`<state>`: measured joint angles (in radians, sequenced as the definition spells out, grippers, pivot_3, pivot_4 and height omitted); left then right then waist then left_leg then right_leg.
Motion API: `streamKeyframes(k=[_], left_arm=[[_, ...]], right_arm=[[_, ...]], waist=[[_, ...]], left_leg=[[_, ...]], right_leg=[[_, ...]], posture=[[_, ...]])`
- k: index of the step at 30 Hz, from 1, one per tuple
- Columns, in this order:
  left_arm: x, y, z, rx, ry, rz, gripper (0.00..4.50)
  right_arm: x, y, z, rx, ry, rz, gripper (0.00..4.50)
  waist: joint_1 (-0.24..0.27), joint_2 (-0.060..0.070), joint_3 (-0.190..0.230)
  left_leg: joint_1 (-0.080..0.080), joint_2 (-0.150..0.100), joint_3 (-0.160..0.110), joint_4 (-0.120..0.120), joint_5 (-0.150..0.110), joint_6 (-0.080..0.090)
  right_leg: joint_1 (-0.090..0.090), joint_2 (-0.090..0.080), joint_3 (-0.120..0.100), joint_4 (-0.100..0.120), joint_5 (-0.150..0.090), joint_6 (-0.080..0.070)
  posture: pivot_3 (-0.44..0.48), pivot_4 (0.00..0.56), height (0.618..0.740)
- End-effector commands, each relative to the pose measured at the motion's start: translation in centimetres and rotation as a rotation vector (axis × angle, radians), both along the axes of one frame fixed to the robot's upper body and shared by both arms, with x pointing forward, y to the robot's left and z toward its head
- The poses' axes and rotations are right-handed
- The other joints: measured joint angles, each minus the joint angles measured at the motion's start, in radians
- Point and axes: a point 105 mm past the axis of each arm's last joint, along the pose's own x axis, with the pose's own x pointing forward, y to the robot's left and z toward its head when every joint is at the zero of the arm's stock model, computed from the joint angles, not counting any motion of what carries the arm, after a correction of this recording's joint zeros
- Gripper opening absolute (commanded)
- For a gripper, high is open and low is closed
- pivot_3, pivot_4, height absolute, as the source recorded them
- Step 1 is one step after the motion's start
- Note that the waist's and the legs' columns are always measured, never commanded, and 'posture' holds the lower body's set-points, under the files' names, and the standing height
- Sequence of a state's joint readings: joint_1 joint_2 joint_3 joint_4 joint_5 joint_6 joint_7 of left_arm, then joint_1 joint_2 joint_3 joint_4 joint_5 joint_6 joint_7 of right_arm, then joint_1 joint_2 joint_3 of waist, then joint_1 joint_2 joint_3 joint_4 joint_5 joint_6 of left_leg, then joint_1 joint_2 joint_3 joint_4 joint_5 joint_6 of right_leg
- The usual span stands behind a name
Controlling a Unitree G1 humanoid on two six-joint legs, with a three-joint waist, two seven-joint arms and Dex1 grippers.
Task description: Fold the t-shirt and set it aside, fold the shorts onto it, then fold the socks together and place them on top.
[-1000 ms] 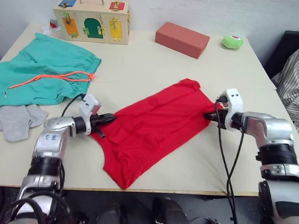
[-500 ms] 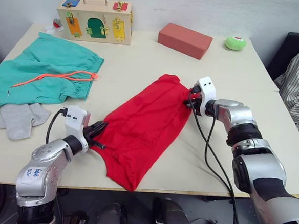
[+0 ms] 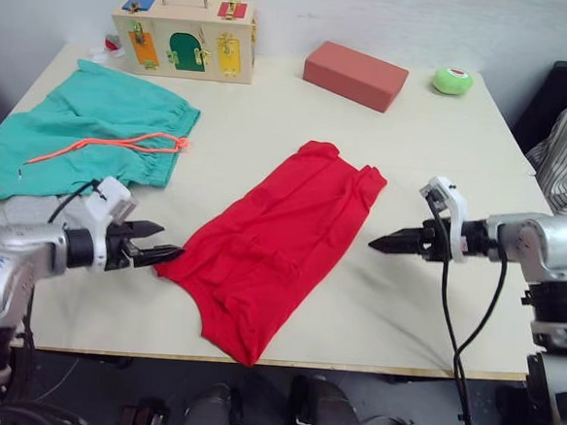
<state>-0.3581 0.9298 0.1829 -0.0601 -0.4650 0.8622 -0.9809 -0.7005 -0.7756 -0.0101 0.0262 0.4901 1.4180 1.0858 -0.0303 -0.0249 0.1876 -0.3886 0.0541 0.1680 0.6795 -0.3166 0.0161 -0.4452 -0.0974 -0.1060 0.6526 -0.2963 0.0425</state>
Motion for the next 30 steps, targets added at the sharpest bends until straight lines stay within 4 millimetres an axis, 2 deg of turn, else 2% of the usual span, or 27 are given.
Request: streamKeyframes(k=[1, 7, 11, 15, 20, 25, 30], left_arm=[[0.7, 0.5, 0.8, 0.026, -0.004, -0.082, 4.46], [5.9, -3.1, 2.4, -0.087, -0.061, -0.160, 4.46], [8.1, -5.4, 1.5, -0.084, -0.028, -0.203, 4.46], [11.2, -9.2, 0.0, -0.055, -0.006, -0.187, 4.46], [12.5, -11.0, -0.5, -0.058, 0.006, -0.138, 4.46], [13.3, -11.6, -1.1, -0.041, 0.013, -0.069, 4.46], [13.4, -11.8, -1.9, -0.073, 0.056, -0.011, 4.50]], right_arm=[[-3.9, 2.3, 0.6, 0.058, 0.057, 0.125, 4.50], [-6.2, 5.1, -2.4, 0.115, 0.106, 0.165, 4.50], [-7.3, 7.2, -3.7, 0.139, 0.139, 0.200, 4.50], [-7.2, 10.3, -5.6, 0.165, 0.192, 0.181, 4.50], [-7.8, 12.0, -6.1, 0.198, 0.238, 0.187, 4.50], [-8.3, 13.3, -6.6, 0.211, 0.283, 0.193, 4.50], [-7.8, 14.3, -6.8, 0.229, 0.294, 0.146, 2.86]], waist=[[0.001, 0.000, 0.000], [0.020, -0.002, -0.001], [0.023, -0.002, -0.001], [0.027, -0.004, -0.002], [0.000, -0.004, -0.002], [-0.003, -0.005, -0.002], [-0.002, -0.005, -0.002]], left_leg=[[0.000, 0.001, -0.001, 0.000, 0.000, -0.001], [-0.002, -0.001, -0.001, 0.002, 0.000, 0.001], [-0.002, -0.003, 0.001, 0.002, 0.000, 0.002], [-0.002, -0.003, 0.001, 0.003, 0.001, 0.003], [-0.002, -0.002, 0.001, 0.002, 0.001, 0.003], [-0.001, -0.001, 0.001, 0.002, 0.001, 0.002], [0.000, 0.000, 0.001, 0.002, 0.002, 0.002]], right_leg=[[0.000, 0.001, -0.001, 0.000, 0.000, -0.001], [0.000, 0.001, -0.003, 0.001, 0.000, 0.000], [0.000, 0.001, -0.001, 0.001, 0.000, 0.001], [0.000, 0.002, -0.002, 0.001, 0.000, 0.001], [0.000, 0.002, -0.001, 0.001, 0.001, 0.001], [0.000, 0.003, -0.001, 0.001, 0.001, 0.001], [0.000, 0.003, -0.001, 0.002, 0.001, 0.001]], posture=[[0.000, 0.150, 0.740], [0.000, 0.150, 0.740], [0.000, 0.150, 0.740], [0.000, 0.150, 0.740], [0.000, 0.150, 0.740], [0.000, 0.150, 0.740], [0.000, 0.150, 0.740]])
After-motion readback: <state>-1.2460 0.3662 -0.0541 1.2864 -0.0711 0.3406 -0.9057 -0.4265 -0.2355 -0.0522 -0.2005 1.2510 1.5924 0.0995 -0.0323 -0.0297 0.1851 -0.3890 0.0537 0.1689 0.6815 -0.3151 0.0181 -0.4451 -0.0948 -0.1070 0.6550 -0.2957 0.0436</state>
